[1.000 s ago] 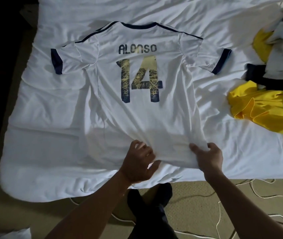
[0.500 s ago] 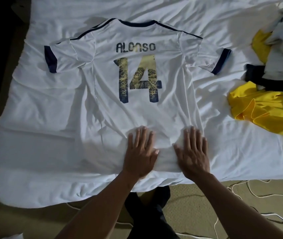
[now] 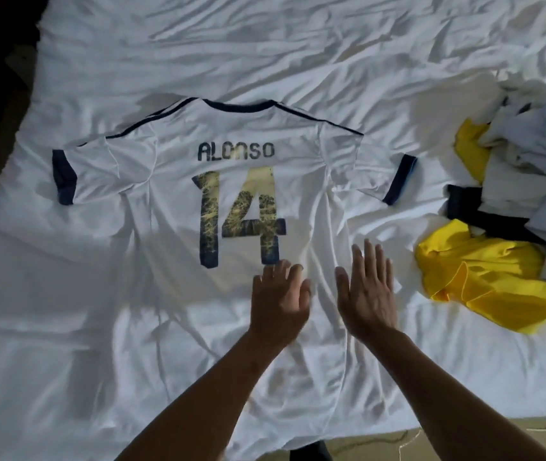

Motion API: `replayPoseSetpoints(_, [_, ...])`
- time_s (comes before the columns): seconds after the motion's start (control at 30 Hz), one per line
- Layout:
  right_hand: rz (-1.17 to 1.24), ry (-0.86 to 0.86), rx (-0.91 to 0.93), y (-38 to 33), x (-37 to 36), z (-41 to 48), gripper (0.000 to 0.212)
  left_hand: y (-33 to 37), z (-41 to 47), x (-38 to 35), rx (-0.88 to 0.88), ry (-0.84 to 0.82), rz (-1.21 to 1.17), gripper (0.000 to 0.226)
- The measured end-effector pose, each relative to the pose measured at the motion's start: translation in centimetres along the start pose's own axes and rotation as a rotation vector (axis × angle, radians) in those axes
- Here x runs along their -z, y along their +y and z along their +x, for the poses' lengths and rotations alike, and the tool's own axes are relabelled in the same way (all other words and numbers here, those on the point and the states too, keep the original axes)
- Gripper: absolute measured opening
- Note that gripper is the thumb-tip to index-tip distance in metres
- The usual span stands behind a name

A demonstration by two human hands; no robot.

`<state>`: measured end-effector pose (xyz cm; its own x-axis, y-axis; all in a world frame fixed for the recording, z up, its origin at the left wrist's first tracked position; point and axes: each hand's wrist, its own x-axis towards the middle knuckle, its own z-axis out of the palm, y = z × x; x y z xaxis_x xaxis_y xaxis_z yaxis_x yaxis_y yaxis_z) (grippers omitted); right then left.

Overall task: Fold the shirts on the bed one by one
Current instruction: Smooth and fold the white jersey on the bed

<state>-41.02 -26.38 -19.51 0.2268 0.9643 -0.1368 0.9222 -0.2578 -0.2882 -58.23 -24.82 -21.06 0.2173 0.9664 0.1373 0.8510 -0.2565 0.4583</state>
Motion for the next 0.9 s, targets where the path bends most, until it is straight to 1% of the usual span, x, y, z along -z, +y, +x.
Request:
replayPoseSetpoints(0.07, [0.022, 0.024, 0.004, 0.1, 0.9, 3.4, 0.073, 1.2, 3.3, -0.8, 0.037, -0.035, -0.062, 0.028])
replayPoseSetpoints(0.13, [0.037, 0.045, 0.009, 0.7, 1.4, 6.8, 0.065, 2.4, 6.6, -1.9, 0.08, -0.079, -0.112, 0.033])
replayPoseSetpoints(0.2, [0.044, 0.09, 0.023, 1.6, 1.8, 10.4, 0.053, 3.5, 9.6, -3.1, 0.107, -0.091, -0.102, 0.034])
replayPoseSetpoints(0.3, [0.077, 0.131, 0.036, 2.8, 2.2, 16.3, 0.042, 4.7, 14.1, -4.7, 0.102, -0.076, -0.041, 0.036])
replayPoseSetpoints(0.37, [0.103, 0.171, 0.058, 3.4, 2.5, 20.2, 0.036, 5.4, 17.0, -5.1, 0.17, -0.162, 0.005, 0.043])
replayPoseSetpoints(0.43, [0.121, 0.162, 0.069, 3.6, 2.9, 23.8, 0.033, 5.9, 19.5, -5.7, 0.265, -0.26, 0.037, 0.049])
replayPoseSetpoints(0.5, [0.149, 0.097, 0.089, 3.3, 3.4, 27.0, 0.035, 6.3, 21.2, -6.2, 0.333, -0.299, 0.055, 0.051])
replayPoseSetpoints(0.67, [0.21, -0.05, 0.131, 1.6, 4.1, 33.1, 0.047, 6.4, 23.5, -7.1, 0.384, -0.247, 0.054, 0.032])
replayPoseSetpoints(0.8, [0.194, -0.151, 0.106, 0.7, 3.4, 35.3, 0.067, 5.6, 23.6, -7.9, 0.331, -0.225, 0.046, 0.022])
replayPoseSetpoints(0.87, [0.201, -0.165, 0.057, 0.2, 2.9, 35.8, 0.07, 5.0, 23.5, -8.1, 0.306, -0.242, 0.013, 0.022])
replayPoseSetpoints(0.9, [0.204, -0.156, 0.04, 0.0, 2.7, 36.1, 0.067, 4.6, 23.5, -8.1, 0.302, -0.244, -0.012, 0.023])
